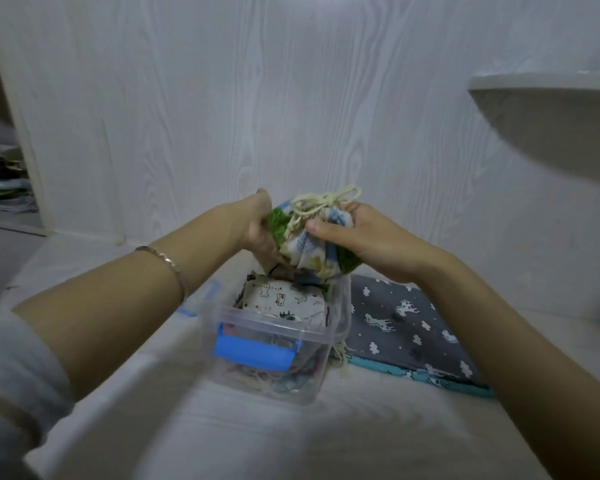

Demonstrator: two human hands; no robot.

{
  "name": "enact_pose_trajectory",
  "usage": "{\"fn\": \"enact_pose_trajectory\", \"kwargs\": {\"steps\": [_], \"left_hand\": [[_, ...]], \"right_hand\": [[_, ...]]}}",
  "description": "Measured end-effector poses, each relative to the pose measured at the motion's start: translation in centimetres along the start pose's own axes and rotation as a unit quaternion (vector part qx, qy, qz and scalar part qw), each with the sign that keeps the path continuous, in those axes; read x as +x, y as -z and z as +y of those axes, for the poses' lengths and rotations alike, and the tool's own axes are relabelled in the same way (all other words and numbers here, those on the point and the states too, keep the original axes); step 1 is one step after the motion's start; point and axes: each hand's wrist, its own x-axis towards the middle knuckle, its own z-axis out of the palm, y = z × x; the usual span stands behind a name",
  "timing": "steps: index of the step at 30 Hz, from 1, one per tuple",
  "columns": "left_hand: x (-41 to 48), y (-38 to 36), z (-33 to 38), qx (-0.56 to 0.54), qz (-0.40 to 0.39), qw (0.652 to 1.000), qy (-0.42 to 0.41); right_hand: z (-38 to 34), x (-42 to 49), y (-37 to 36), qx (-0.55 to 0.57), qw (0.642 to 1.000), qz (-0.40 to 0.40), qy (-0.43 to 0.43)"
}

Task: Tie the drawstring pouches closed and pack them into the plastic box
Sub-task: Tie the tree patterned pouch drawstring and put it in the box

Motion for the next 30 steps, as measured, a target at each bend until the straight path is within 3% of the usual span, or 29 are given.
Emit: {"fn": "enact_pose_trajectory", "kwargs": {"steps": [3, 4, 6, 7, 8, 9, 11, 13, 14, 16, 19, 21, 23, 27, 30], "left_hand": [[-3.1, 0.3, -0.4, 0.218, 0.022, 0.976, -0.002], [-4.1, 0.2, -0.4, 0.342, 0.074, 0.936, -0.045], [-5.7, -0.4, -0.7, 0.54, 0.198, 0.787, -0.224], [-6.5, -0.8, -0.8, 0.572, 0.188, 0.742, -0.295], [-7.1, -0.8, -0.8, 0.587, 0.129, 0.739, -0.305], [-7.4, -0.7, -1.2, 0.594, 0.038, 0.76, -0.262], [-7.2, 0.1, -2.3, 0.604, -0.088, 0.784, -0.114], [-6.0, 0.9, -3.6, 0.65, -0.09, 0.754, -0.032], [-5.3, 1.1, -4.1, 0.668, -0.086, 0.739, -0.007], [-3.8, 1.4, -4.8, 0.68, -0.096, 0.725, 0.051], [-2.2, 1.4, -5.3, 0.725, -0.091, 0.677, 0.088], [-1.3, 1.2, -5.4, 0.751, -0.09, 0.645, 0.108], [-0.9, 0.8, -5.6, 0.768, -0.094, 0.62, 0.129], [-0.2, 0.4, -6.0, 0.796, -0.116, 0.576, 0.143], [0.4, 0.9, -6.3, 0.799, -0.117, 0.57, 0.152]], "right_hand": [[0.7, 0.2, -0.9, -0.11, 0.992, -0.052, -0.018], [0.8, 0.3, -1.5, -0.145, 0.987, -0.074, -0.02], [0.6, 0.4, -2.3, -0.197, 0.97, -0.138, -0.031], [0.2, 0.3, -2.4, -0.207, 0.96, -0.183, -0.041], [-0.5, 0.2, -2.3, -0.201, 0.951, -0.229, -0.054], [-1.2, 0.4, -1.9, -0.181, 0.947, -0.254, -0.07], [-1.5, 1.8, -0.3, -0.116, 0.96, -0.222, -0.122], [-0.2, 4.9, 1.1, -0.098, 0.973, -0.129, -0.163], [0.7, 6.5, 1.3, -0.145, 0.97, -0.087, -0.174], [2.9, 9.6, 0.8, -0.3, 0.929, -0.057, -0.21], [6.0, 12.6, -0.6, -0.492, 0.826, -0.095, -0.259], [7.1, 13.5, -1.2, -0.556, 0.765, -0.156, -0.285], [7.4, 13.6, -1.6, -0.58, 0.728, -0.206, -0.303], [8.4, 14.4, -1.0, -0.497, 0.76, -0.226, -0.354], [8.2, 14.4, -0.7, -0.482, 0.773, -0.222, -0.347]]}}
